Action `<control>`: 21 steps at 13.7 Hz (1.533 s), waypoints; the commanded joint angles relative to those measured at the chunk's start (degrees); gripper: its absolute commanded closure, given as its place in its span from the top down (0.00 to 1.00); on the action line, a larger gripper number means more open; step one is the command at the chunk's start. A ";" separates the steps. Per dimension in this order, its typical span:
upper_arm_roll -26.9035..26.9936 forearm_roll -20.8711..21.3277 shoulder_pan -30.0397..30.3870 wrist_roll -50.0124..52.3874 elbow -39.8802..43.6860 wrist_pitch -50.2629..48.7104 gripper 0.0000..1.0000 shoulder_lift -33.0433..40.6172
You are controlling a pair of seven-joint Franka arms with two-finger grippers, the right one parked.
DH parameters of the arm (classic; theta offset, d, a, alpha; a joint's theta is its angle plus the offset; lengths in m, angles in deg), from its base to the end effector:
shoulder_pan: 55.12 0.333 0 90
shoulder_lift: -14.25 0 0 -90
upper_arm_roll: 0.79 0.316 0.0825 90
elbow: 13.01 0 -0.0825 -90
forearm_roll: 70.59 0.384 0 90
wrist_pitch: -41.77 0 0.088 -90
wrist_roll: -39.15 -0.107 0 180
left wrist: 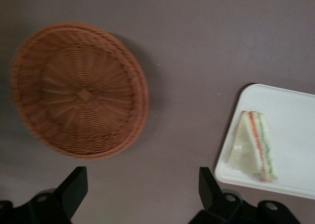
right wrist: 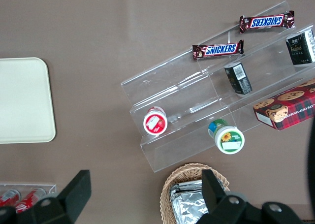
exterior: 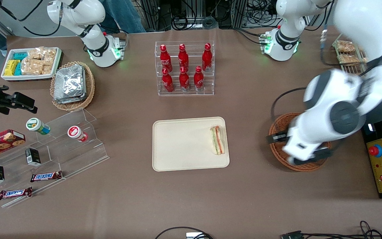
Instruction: Place sandwich from basket to tray
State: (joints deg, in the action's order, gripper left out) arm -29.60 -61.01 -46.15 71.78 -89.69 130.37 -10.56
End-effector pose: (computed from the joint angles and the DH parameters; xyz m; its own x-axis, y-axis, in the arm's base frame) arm 0.6402 -0.1487 0.4918 0.9579 0.2340 -0.1661 0.2269 -0.9720 -0.0609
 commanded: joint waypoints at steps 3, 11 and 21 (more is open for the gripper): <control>-0.38 -0.70 8.85 -14.13 -1.02 -9.22 1.00 10.03; -0.38 -1.14 11.06 -20.06 -3.30 -16.53 1.00 14.69; 7.40 -3.85 5.56 -20.23 -9.27 -14.08 1.00 19.96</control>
State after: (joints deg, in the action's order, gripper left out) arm -27.87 -62.63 -36.88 52.65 -95.78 114.35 5.69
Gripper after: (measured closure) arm 0.000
